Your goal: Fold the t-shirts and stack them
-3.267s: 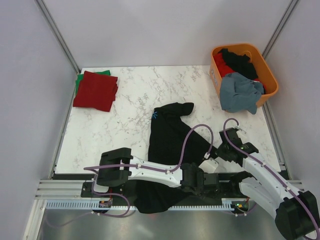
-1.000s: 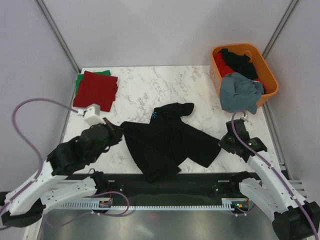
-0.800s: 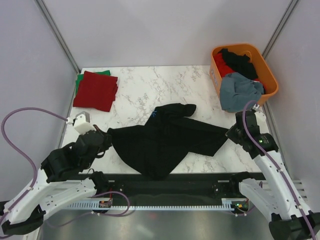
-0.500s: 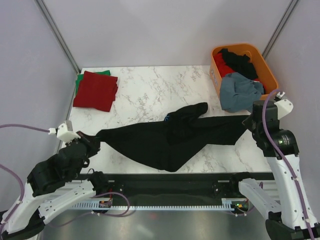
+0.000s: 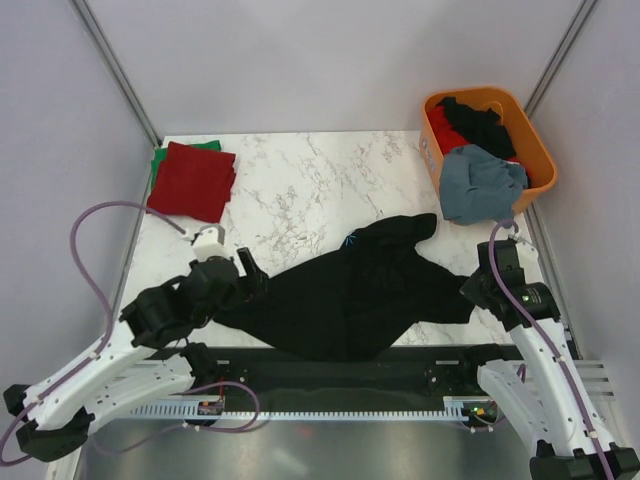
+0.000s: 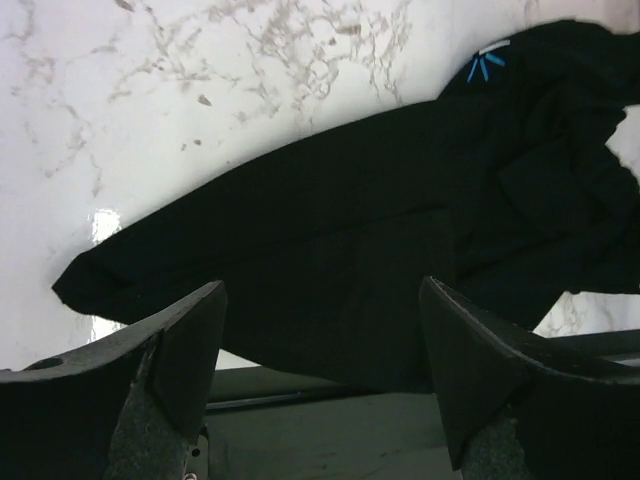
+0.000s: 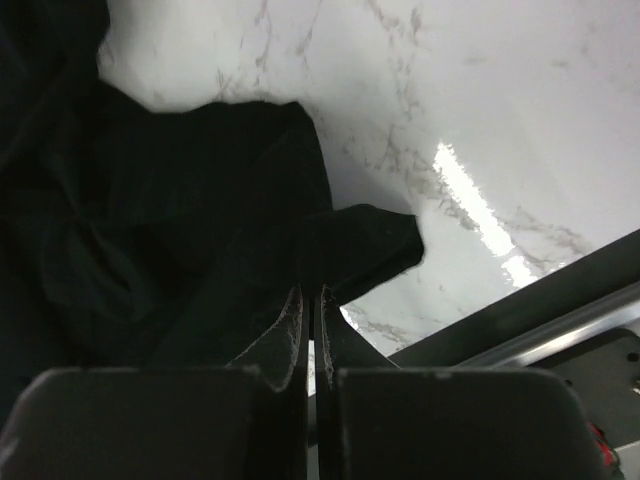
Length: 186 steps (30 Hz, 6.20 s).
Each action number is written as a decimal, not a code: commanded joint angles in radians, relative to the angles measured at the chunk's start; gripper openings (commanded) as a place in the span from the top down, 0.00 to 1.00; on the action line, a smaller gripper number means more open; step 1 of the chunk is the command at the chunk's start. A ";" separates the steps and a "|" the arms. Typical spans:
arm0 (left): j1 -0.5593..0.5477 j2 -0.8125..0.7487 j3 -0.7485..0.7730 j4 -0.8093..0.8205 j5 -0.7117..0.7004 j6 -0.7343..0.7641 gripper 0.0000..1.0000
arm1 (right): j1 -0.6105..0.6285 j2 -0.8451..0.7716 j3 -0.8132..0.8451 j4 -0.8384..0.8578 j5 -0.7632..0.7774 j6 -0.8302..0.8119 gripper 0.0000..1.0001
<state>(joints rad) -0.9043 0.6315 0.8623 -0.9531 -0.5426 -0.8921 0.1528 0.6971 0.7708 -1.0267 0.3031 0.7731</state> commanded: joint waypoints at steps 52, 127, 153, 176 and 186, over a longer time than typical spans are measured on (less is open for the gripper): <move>-0.148 0.953 0.290 0.257 0.090 0.117 0.98 | -0.004 0.022 -0.153 0.197 -0.220 -0.009 1.00; 0.345 0.446 0.348 1.023 -0.057 1.197 0.98 | -0.007 0.849 1.083 0.968 -0.414 -0.297 1.00; 0.898 0.674 0.485 0.284 0.429 0.558 0.00 | 0.180 0.852 0.628 0.639 -0.262 -0.232 0.02; 0.851 0.987 0.088 0.533 0.629 0.340 0.14 | 0.202 1.319 0.577 0.547 -0.277 -0.242 0.02; 0.854 1.463 0.772 0.337 0.563 0.401 0.16 | 0.114 1.708 1.233 0.364 -0.369 -0.271 0.02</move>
<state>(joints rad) -0.0502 2.0132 1.4483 -0.5598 0.0525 -0.5209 0.2836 2.2879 1.8549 -0.5743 -0.0353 0.5392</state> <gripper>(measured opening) 0.841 0.982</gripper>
